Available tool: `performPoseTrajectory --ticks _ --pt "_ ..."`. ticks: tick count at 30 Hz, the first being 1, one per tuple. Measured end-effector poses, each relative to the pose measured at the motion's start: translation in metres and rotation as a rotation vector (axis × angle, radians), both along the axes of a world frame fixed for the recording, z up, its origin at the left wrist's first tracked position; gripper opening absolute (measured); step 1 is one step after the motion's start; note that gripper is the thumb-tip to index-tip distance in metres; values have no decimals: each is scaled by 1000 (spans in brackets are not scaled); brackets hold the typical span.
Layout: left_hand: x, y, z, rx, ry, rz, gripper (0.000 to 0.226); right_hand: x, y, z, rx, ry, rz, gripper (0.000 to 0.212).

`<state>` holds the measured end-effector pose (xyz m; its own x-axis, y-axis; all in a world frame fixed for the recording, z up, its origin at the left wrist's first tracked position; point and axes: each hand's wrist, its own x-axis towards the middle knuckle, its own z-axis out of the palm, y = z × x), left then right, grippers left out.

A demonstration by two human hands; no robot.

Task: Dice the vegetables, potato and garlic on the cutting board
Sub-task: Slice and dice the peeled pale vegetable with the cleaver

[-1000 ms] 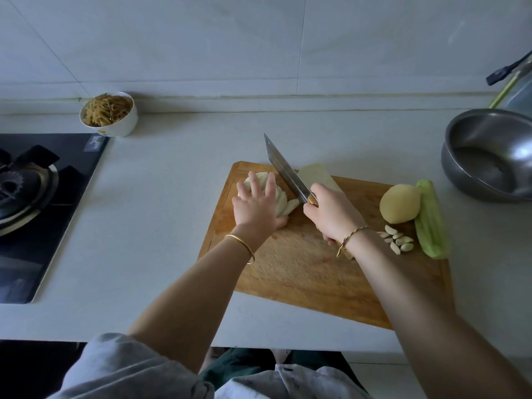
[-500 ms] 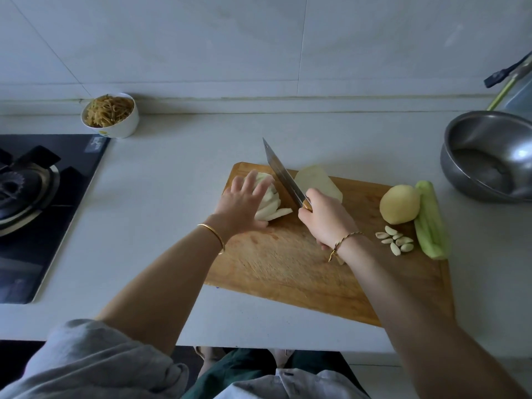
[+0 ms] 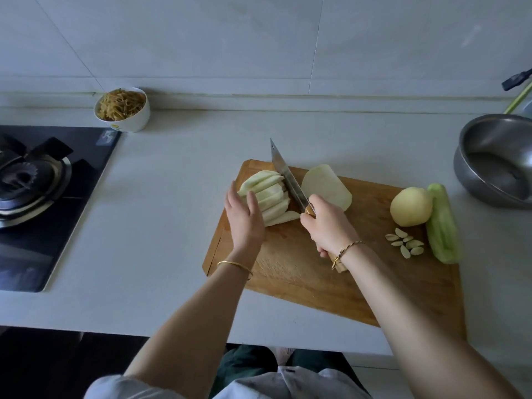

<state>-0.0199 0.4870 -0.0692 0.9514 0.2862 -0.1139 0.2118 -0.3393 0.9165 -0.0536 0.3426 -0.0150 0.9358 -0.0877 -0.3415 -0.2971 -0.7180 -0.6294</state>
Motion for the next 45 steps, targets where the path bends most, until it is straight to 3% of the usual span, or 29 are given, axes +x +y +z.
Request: performPoseTrajectory --ticks 4,10,13,15,19,21,23,26,34,37,42,45 --pt "10 -14 1 -79 34 91 51 -2 -2 0 10 -16 19 22" --pt "15 -21 0 0 62 98 51 0 -4 0 20 -9 29 13" --pt "13 -12 1 29 70 22 62 0 -9 1 62 14 -4 9" --pt "13 -3 3 192 33 -70 80 0 -12 2 92 25 -39 13" --pt "21 3 10 891 -130 -479 119 0 -14 2 125 26 -62 12" --pt "22 -2 10 1154 -140 -649 123 -1 -15 2 124 18 -61 12" --pt "22 -6 5 1253 -94 -704 120 -1 -14 2 123 17 -63 13" --pt "23 -5 0 1240 -38 -663 113 -1 -15 3 133 23 -62 13" --pt "26 -5 -1 1265 -109 -611 89 0 -12 2 117 25 -60 11" --pt "26 -3 -3 1232 -148 -610 94 0 -6 0 81 16 -32 12" --pt "30 6 4 1068 -96 -589 127 -1 -6 -2 50 16 -14 13" --pt "34 10 4 1048 -58 -607 126 0 -7 2 30 12 24 18"
